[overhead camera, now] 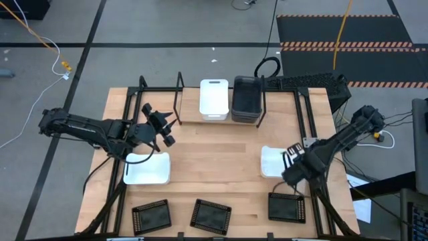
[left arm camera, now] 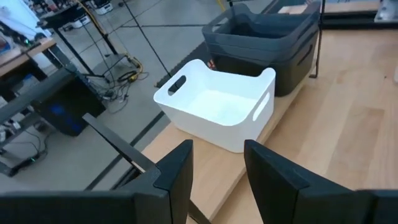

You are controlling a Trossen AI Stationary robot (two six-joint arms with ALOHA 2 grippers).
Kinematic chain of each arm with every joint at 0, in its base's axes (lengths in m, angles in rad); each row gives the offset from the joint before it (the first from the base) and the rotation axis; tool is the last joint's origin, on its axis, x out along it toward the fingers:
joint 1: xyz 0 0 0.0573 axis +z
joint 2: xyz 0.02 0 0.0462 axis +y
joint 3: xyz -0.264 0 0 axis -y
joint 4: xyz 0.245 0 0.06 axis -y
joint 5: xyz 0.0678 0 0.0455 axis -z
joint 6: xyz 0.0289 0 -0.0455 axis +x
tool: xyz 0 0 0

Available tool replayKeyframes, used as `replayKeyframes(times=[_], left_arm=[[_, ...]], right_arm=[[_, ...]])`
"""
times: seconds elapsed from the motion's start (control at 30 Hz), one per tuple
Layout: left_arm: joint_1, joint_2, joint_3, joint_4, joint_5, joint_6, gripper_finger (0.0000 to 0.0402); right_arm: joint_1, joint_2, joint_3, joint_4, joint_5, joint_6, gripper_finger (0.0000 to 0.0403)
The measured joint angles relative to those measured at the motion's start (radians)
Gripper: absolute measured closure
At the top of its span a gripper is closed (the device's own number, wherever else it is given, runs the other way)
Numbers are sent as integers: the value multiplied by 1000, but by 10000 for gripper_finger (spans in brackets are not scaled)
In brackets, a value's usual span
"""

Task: Stack baskets on shelf by color
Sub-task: Stack the right white bin into the white bin on the shelf

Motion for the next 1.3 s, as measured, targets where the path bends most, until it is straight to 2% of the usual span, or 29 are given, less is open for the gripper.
replayKeyframes(times=[0.13, 0.37, 0.63, 0.77, 1.03, 1.13, 1.3], left_arm=[[1, 22, 1, -9, 2, -72, 254], [1, 99, 1, 12, 1, -143, 254], [-2, 195, 1, 10, 2, -232, 254], [-6, 205, 1, 10, 3, -260, 254], [-19, 205, 1, 16, 2, -268, 254], [-18, 205, 1, 21, 2, -265, 254], [-18, 205, 1, 47, 1, -250, 254]], right_arm=[[83, 49, 0, -41, -13, -1, 312], [170, 106, -8, -36, 60, -28, 291], [231, 111, -160, -17, 34, -1, 246], [238, 111, -207, 61, 51, 7, 243], [233, 111, -198, 353, 182, 6, 277], [205, 111, -177, 507, 288, -20, 287], [126, 111, -108, 653, 484, -96, 290]])
